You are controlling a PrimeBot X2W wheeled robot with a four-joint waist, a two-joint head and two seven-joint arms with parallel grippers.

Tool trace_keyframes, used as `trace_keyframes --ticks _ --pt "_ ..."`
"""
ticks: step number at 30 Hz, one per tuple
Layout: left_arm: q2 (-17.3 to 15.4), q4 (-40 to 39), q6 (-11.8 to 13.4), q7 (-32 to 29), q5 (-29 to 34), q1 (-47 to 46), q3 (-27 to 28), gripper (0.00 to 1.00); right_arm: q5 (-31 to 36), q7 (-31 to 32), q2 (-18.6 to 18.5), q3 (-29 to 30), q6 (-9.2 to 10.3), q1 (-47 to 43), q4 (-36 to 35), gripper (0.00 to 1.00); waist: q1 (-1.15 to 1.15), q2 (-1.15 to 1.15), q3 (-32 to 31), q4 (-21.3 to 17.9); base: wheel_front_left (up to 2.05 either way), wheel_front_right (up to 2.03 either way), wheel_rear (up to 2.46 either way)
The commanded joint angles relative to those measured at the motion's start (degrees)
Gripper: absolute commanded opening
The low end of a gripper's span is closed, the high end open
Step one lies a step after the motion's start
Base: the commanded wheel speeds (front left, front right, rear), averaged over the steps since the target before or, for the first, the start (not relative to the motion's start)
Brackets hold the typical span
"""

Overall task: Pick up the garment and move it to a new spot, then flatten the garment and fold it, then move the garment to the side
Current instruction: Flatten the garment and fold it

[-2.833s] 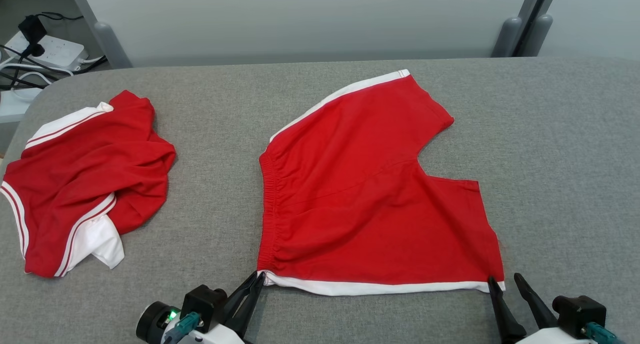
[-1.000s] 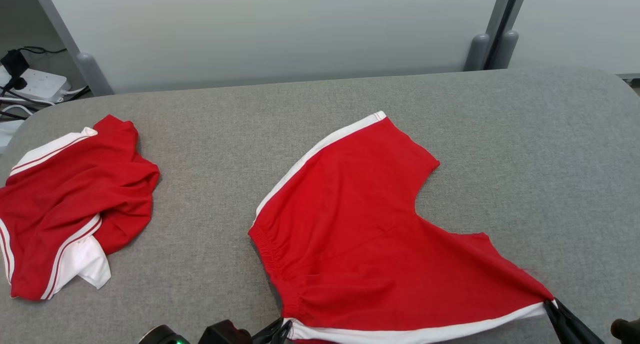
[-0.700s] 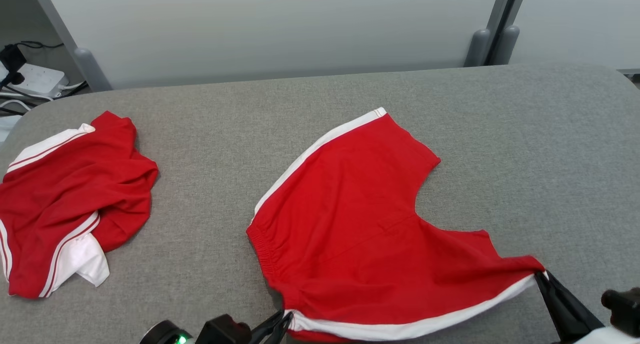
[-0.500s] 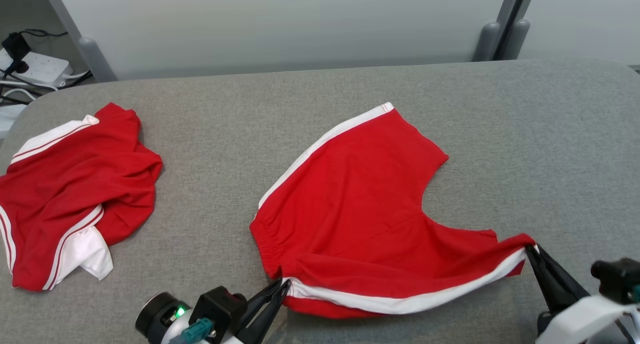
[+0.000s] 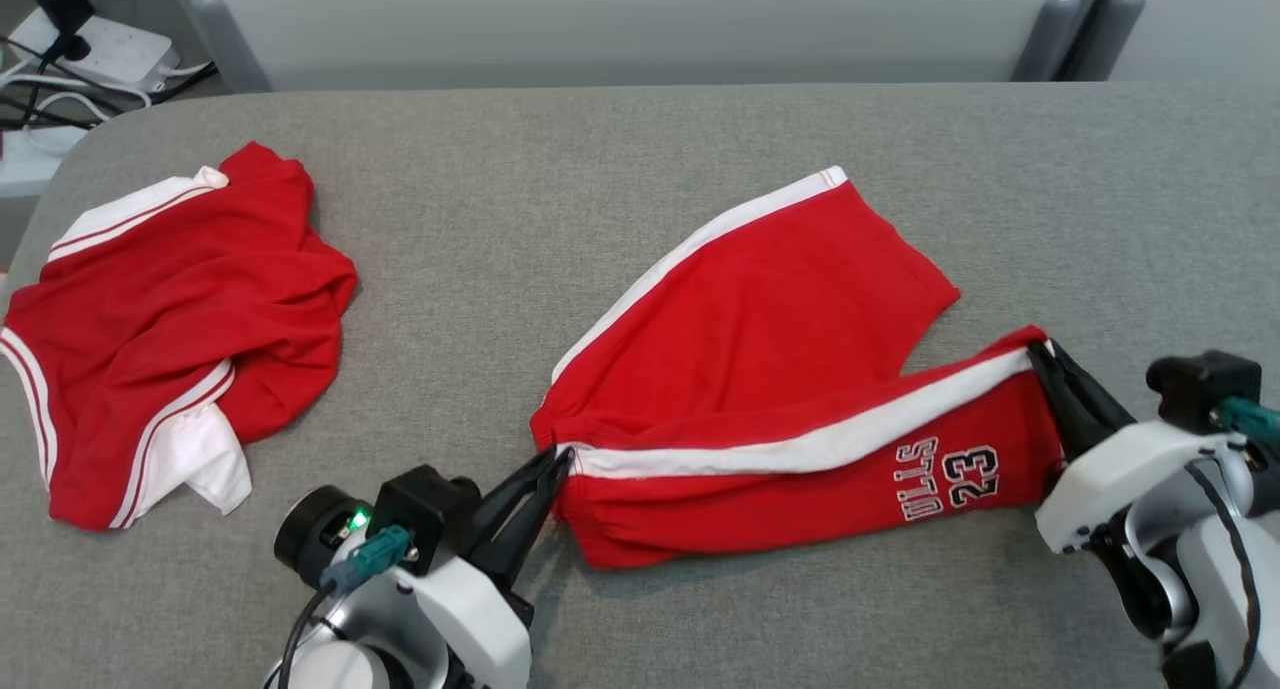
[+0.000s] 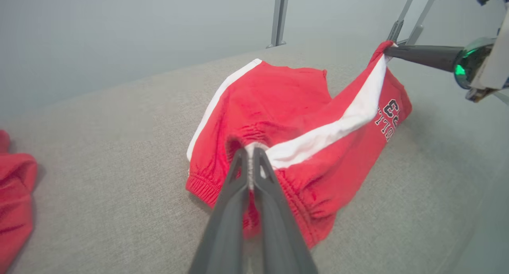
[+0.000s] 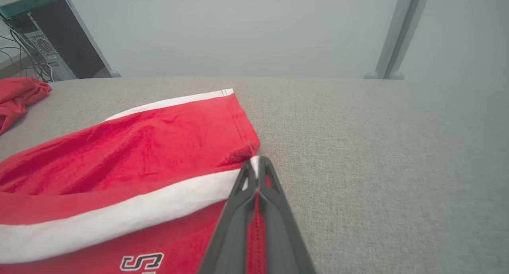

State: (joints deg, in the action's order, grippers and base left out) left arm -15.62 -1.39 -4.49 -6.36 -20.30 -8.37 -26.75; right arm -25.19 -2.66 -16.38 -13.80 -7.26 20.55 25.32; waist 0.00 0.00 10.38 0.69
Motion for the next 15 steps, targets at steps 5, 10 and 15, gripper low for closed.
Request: trace_keyframes --ticks 5,10,15 --pt "0.3 2.7 0.0 2.6 -0.1 -5.7 2.7 0.00 -0.8 -3.0 -1.2 -3.6 -0.23 7.3 5.0 0.00 0.00 0.00 1.5 1.5 0.00 0.00 0.00" --pt "2.8 7.5 -0.3 5.5 -1.3 -9.1 2.8 0.00 -1.9 -4.6 -1.7 -6.8 -0.23 14.4 11.2 0.00 0.00 0.00 3.4 3.4 0.00 0.00 0.00" --pt "5.4 13.5 -0.9 7.8 -2.4 -13.8 2.5 0.00 -2.8 -5.9 -2.6 -10.5 -0.23 21.3 16.5 0.00 0.00 0.00 5.7 5.4 0.00 0.00 0.00"
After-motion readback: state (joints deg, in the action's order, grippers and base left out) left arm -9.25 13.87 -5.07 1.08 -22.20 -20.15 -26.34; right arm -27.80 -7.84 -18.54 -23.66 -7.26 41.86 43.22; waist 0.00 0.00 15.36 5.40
